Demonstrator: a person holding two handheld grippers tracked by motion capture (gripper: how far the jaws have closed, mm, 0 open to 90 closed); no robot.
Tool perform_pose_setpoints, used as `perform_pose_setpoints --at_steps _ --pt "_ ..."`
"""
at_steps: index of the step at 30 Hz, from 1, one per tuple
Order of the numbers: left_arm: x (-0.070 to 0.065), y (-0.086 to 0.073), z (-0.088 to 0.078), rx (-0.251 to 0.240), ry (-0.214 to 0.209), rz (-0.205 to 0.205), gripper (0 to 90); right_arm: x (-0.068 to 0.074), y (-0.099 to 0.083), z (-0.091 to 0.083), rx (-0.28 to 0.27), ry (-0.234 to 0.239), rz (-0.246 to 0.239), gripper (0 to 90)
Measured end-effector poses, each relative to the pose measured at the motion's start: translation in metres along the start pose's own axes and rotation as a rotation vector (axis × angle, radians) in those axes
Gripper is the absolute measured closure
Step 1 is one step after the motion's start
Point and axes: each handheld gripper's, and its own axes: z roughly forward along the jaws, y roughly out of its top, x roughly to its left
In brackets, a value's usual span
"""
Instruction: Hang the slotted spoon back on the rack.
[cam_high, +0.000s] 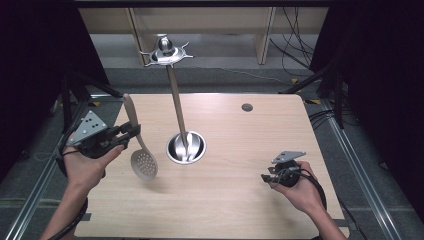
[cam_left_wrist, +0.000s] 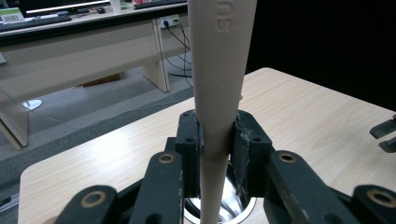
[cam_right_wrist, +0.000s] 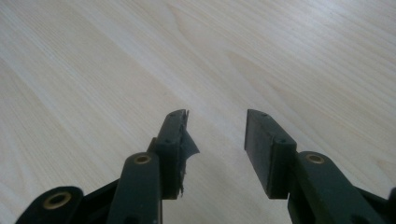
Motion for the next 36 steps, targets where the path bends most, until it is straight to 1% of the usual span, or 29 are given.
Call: perform_pose_setpoints --at_steps 2,3,4,7,8,9,10,11,14,16,17,21,22,23,24,25,26,28,29,30,31,32,34,35,36 --pt "-0.001 0.001 0.001 0.003 -0.005 -0.017 73.4 0.0 0.0 0.0 -0.002 0.002 0.007 59.0" --pt "-0.001 0.001 0.001 0.003 -0.005 -0.017 73.4 0.0 0.0 0.0 -0.002 0.002 0.007 59.0" --pt "0.001 0.002 0.001 0.001 0.002 -0.002 73.4 0.001 0.0 -0.001 0.002 0.011 0.023 58.9" --pt "0.001 0.004 0.002 0.006 -0.005 -0.018 73.4 0.001 0.0 0.0 0.002 0.013 0.024 58.7" --pt "0.001 0.005 0.002 0.01 -0.003 -0.017 73.4 0.001 0.0 0.0 0.002 0.013 0.025 58.7" --pt "0.002 0.006 0.002 0.006 0.005 -0.006 73.4 0.0 0.0 0.001 -0.004 0.003 0.005 58.7" --pt "0.002 0.007 0.002 0.006 0.004 -0.006 73.4 0.0 0.0 0.001 -0.003 0.004 0.005 58.6" --pt "0.002 0.007 0.003 0.012 -0.002 -0.017 73.4 0.0 0.0 0.001 -0.002 0.006 0.004 58.6" --pt "0.002 0.008 0.003 0.009 -0.001 -0.022 73.4 0.0 0.0 0.001 -0.001 0.007 0.003 58.6" --pt "0.002 0.009 0.004 0.008 -0.003 -0.023 73.4 0.0 0.0 0.001 -0.003 0.006 0.004 58.5" --pt "0.003 0.01 0.003 0.007 0.005 -0.009 73.4 0.0 0.0 0.001 -0.004 0.006 0.007 58.5" --pt "0.002 0.013 0.005 0.003 -0.002 -0.016 73.4 0.0 0.0 0.001 -0.005 0.006 0.008 58.5" --pt "0.002 0.013 0.005 0.004 -0.001 -0.015 73.4 0.001 0.0 0.0 0.0 0.016 0.025 58.5" --pt "0.002 0.013 0.005 0.004 -0.001 -0.015 73.4 0.001 0.0 0.0 0.0 0.016 0.025 58.5" --pt "0.004 0.015 0.005 -0.001 0.007 -0.004 73.4 0.001 0.0 0.0 -0.001 0.015 0.027 58.5" --pt "0.004 0.015 0.005 -0.001 0.007 -0.004 73.4 0.001 0.0 0.0 -0.001 0.015 0.026 58.5" --pt "0.003 0.016 0.006 0.002 -0.002 -0.018 73.4 0.001 0.0 0.0 -0.001 0.016 0.027 58.5" --pt "0.004 0.017 0.007 -0.003 -0.008 -0.021 73.4 0.001 0.0 0.0 -0.002 0.015 0.025 58.5" --pt "0.005 0.018 0.006 0.002 0.004 -0.005 73.4 0.001 0.0 0.0 -0.001 0.015 0.026 58.5" --pt "0.005 0.018 0.006 0.002 0.004 -0.005 73.4 0.0 0.0 0.0 -0.002 0.015 0.025 58.5" --pt "0.005 0.018 0.007 0.003 -0.003 -0.019 73.4 0.0 0.0 0.0 -0.001 0.015 0.026 58.5" --pt "0.005 0.018 0.008 0.001 -0.004 -0.022 73.4 0.0 0.0 0.0 -0.002 0.014 0.024 58.5" --pt "0.006 0.018 0.008 -0.002 -0.003 -0.021 73.4 0.0 0.0 0.0 -0.002 0.014 0.025 58.5" --pt "0.007 0.018 0.009 -0.007 -0.004 -0.024 73.4 0.0 0.001 -0.001 0.016 0.015 0.019 58.5" --pt "0.007 0.019 0.008 0.003 0.002 -0.02 73.4 0.0 0.001 -0.001 0.015 0.015 0.021 58.5"
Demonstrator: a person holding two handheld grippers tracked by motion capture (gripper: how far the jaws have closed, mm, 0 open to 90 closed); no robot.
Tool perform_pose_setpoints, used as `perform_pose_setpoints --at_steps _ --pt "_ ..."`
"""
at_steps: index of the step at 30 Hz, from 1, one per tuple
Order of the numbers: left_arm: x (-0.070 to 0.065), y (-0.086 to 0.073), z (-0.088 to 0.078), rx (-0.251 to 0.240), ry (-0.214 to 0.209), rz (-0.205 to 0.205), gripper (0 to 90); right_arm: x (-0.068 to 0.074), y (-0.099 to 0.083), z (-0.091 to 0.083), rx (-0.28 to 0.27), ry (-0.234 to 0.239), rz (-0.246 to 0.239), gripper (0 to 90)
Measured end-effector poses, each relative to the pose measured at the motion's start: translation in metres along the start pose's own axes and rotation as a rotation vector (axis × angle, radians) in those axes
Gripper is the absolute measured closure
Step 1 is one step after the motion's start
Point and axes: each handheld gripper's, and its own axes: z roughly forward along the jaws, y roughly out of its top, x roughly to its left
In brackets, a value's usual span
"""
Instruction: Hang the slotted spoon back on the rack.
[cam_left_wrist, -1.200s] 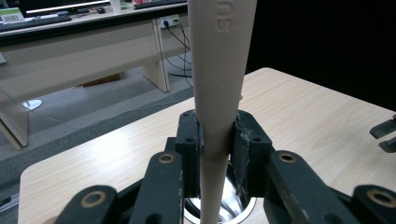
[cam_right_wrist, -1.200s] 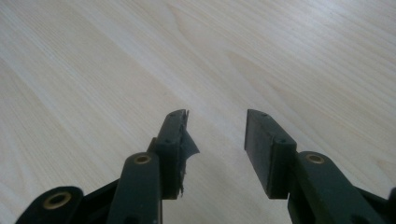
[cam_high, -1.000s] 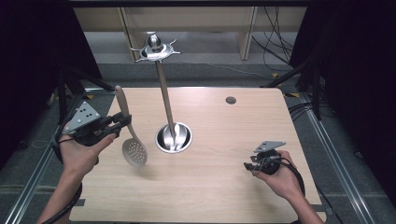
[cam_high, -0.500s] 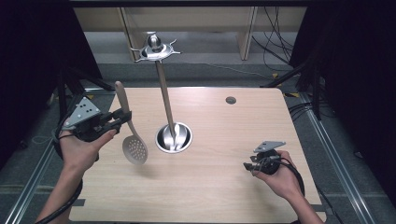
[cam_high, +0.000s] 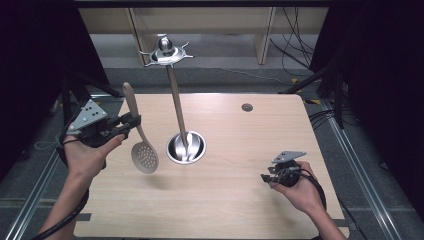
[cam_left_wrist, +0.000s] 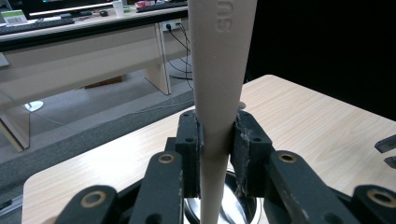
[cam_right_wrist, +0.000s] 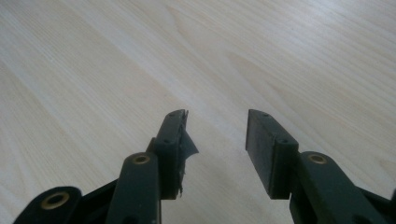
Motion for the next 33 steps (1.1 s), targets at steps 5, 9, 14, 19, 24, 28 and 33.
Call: perform_pose_setpoints --at_steps 5,9,14,19,24,28,33 --pt "0.001 0.001 0.001 0.003 -0.003 -0.002 73.4 0.0 0.0 0.0 -0.002 -0.001 -0.001 58.5" --pt "0.003 0.003 0.003 0.004 0.0 0.006 73.4 0.0 0.0 0.0 -0.004 -0.001 0.004 58.5" --pt "0.004 0.005 0.004 0.003 0.0 0.004 73.4 0.0 0.0 0.0 -0.004 -0.002 0.004 58.5" --pt "0.005 0.009 0.005 0.0 -0.001 0.005 73.4 0.0 0.0 -0.001 0.001 -0.001 0.0 58.5" --pt "0.005 0.012 0.007 -0.002 -0.003 0.01 73.3 -0.001 -0.001 0.0 -0.008 -0.007 -0.016 58.5" --pt "0.005 0.013 0.008 -0.003 -0.006 0.006 73.3 -0.001 -0.001 0.0 -0.008 -0.008 -0.016 58.5" --pt "0.005 0.016 0.009 -0.005 -0.01 0.003 73.3 -0.001 0.0 0.0 -0.008 -0.008 -0.014 58.5"
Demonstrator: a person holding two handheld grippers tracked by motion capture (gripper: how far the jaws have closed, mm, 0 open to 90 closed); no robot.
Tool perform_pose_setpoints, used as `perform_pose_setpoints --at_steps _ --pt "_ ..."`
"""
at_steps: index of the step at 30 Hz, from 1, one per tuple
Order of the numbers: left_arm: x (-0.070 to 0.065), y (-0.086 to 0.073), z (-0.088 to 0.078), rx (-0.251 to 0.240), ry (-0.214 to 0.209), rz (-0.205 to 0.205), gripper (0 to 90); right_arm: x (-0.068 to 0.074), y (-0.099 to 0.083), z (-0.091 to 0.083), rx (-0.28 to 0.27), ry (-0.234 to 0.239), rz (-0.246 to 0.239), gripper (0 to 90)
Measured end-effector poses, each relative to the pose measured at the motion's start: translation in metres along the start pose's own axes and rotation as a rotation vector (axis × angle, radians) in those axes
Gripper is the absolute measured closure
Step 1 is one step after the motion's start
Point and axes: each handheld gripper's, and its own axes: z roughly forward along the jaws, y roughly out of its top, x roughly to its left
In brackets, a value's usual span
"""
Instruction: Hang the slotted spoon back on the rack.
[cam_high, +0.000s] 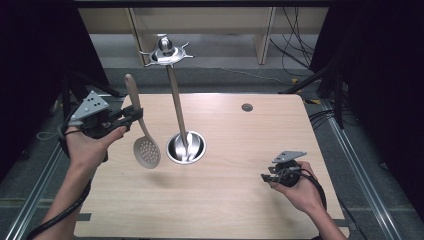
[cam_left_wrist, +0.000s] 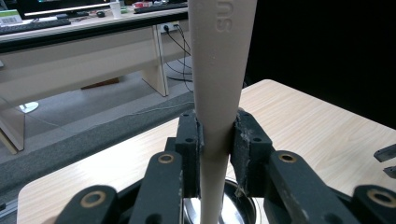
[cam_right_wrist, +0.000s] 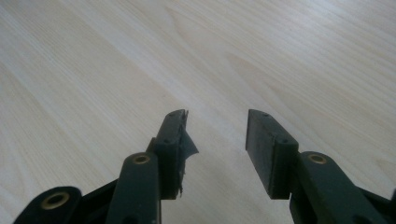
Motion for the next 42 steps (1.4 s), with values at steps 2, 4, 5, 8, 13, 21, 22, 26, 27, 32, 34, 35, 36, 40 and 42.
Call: perform_pose_setpoints --at_steps 2,4,5,8,13,21,22,26,27,32,34,35,36,40,42 --pt "0.0 0.001 0.001 0.002 -0.005 -0.006 73.3 0.001 0.0 -0.001 0.007 0.004 0.015 58.5" --pt "0.0 0.003 0.001 -0.002 0.001 0.003 73.4 0.001 0.0 -0.001 0.006 0.006 0.013 58.5" --pt "0.0 0.003 0.001 -0.002 0.001 0.003 73.3 0.001 0.0 -0.001 0.006 0.006 0.013 58.5" --pt "0.0 0.004 0.003 -0.001 -0.011 -0.009 73.3 0.0 0.0 0.0 -0.001 0.0 0.0 58.5" --pt "0.001 0.007 0.004 -0.007 -0.008 -0.01 73.3 0.001 0.0 -0.001 0.006 0.009 0.019 58.3" --pt "0.002 0.011 0.005 -0.002 -0.002 0.006 73.3 0.001 0.0 0.0 -0.001 0.006 0.007 58.2" --pt "0.002 0.011 0.006 -0.004 -0.004 0.005 73.3 0.001 0.0 0.0 -0.003 0.002 0.002 58.3" --pt "0.002 0.012 0.007 -0.003 -0.006 0.002 73.3 0.0 0.0 0.0 0.003 0.001 0.005 58.3" --pt "0.002 0.012 0.007 -0.003 -0.006 0.002 73.3 0.0 0.0 0.0 0.003 0.001 0.005 58.3" --pt "0.002 0.014 0.009 -0.003 -0.008 0.003 73.3 0.0 0.0 0.0 0.0 -0.001 -0.002 58.2" --pt "0.001 0.014 0.009 -0.002 -0.015 -0.006 73.3 0.0 0.0 0.0 0.001 0.0 0.002 58.3" --pt "0.001 0.015 0.009 -0.002 -0.015 -0.006 73.3 0.0 0.0 0.0 0.004 0.0 0.001 58.3" --pt "0.001 0.016 0.009 -0.002 -0.014 -0.007 73.3 0.0 0.0 0.0 0.002 -0.001 -0.001 58.2" --pt "0.003 0.017 0.01 -0.018 -0.016 0.023 73.3 0.0 0.0 -0.001 0.001 0.0 -0.001 58.3" --pt "0.004 0.019 0.011 -0.02 -0.02 0.027 73.3 0.0 0.0 0.0 0.003 0.0 0.0 58.3"
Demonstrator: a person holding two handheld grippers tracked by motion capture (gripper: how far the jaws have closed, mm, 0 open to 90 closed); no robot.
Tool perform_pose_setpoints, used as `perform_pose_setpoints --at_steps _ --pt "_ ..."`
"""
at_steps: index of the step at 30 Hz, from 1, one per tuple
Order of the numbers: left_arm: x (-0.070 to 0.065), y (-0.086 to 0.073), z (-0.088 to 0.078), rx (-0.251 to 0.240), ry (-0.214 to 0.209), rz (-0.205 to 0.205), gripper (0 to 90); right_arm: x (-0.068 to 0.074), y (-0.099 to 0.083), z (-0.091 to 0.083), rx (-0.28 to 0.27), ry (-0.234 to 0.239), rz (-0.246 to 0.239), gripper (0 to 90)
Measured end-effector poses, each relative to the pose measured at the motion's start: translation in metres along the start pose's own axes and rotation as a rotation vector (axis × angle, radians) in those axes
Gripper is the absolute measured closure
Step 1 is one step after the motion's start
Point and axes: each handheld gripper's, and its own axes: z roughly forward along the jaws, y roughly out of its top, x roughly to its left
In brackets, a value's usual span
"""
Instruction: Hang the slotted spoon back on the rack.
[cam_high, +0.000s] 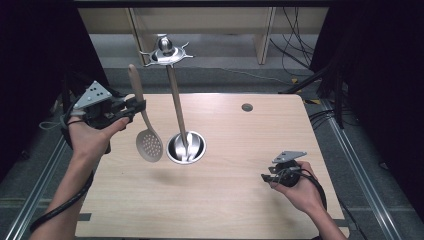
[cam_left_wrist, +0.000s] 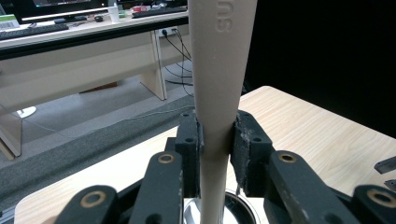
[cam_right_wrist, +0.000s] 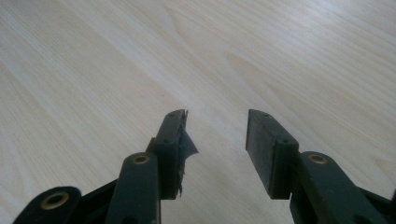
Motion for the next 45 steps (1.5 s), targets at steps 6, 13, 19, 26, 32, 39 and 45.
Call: perform_pose_setpoints --at_steps 6,13,19,26,32,39,45 --pt "-0.002 0.001 0.0 0.015 0.0 -0.031 73.3 0.0 0.0 0.0 -0.001 -0.001 0.0 58.3" --pt "-0.003 0.002 0.002 0.014 -0.006 -0.015 73.3 0.0 0.0 0.0 -0.002 -0.001 -0.002 58.3" --pt "-0.002 0.004 0.004 0.01 -0.011 0.004 73.3 -0.001 0.0 -0.001 -0.004 -0.002 -0.001 58.3" --pt "-0.003 0.005 0.006 0.023 -0.018 -0.013 73.3 0.0 0.0 -0.001 -0.003 -0.001 -0.001 58.3" --pt "-0.003 0.007 0.008 0.034 -0.014 -0.012 73.3 -0.001 0.0 0.0 -0.004 -0.001 -0.003 58.3" --pt "0.0 0.008 0.01 0.031 -0.023 0.007 73.3 -0.001 0.0 0.0 -0.003 -0.001 -0.003 58.3" --pt "0.002 0.007 0.013 0.034 -0.03 0.001 73.3 -0.001 0.0 0.0 -0.003 -0.002 -0.003 58.3"
